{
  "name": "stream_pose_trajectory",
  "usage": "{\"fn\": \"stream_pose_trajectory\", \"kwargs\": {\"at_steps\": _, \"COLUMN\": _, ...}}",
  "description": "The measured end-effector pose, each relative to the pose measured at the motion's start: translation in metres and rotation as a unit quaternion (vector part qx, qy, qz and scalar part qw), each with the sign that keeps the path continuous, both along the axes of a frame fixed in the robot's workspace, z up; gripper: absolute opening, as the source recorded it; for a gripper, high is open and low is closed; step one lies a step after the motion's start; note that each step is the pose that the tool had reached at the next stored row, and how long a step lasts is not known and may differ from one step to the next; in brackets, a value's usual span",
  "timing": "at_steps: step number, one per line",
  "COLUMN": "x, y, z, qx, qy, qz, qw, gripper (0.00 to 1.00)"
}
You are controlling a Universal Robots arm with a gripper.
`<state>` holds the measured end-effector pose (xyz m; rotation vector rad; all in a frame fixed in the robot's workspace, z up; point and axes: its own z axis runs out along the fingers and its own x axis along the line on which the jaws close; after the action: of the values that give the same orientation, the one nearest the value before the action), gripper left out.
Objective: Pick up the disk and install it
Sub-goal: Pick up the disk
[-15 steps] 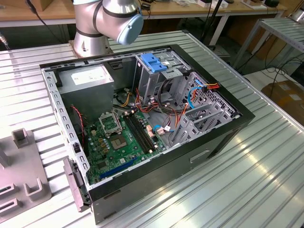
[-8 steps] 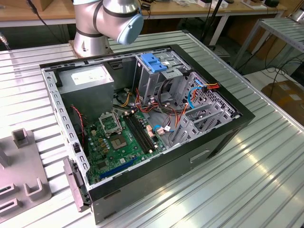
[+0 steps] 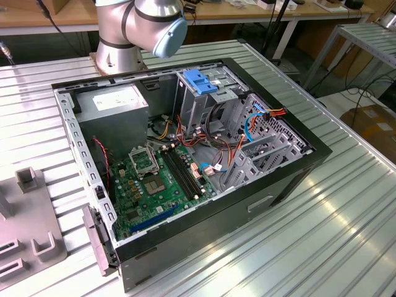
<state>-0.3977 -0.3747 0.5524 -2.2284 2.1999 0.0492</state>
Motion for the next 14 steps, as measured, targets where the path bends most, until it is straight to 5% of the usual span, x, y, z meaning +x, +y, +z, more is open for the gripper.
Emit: {"fn": "stream_pose_trajectory", "kwargs": {"at_steps": 14, "x": 0.0181, "y": 0.0, "z": 0.0, "qx": 0.0, "qy": 0.0, "qz": 0.0, "qw": 1.0, "gripper": 0.37}}
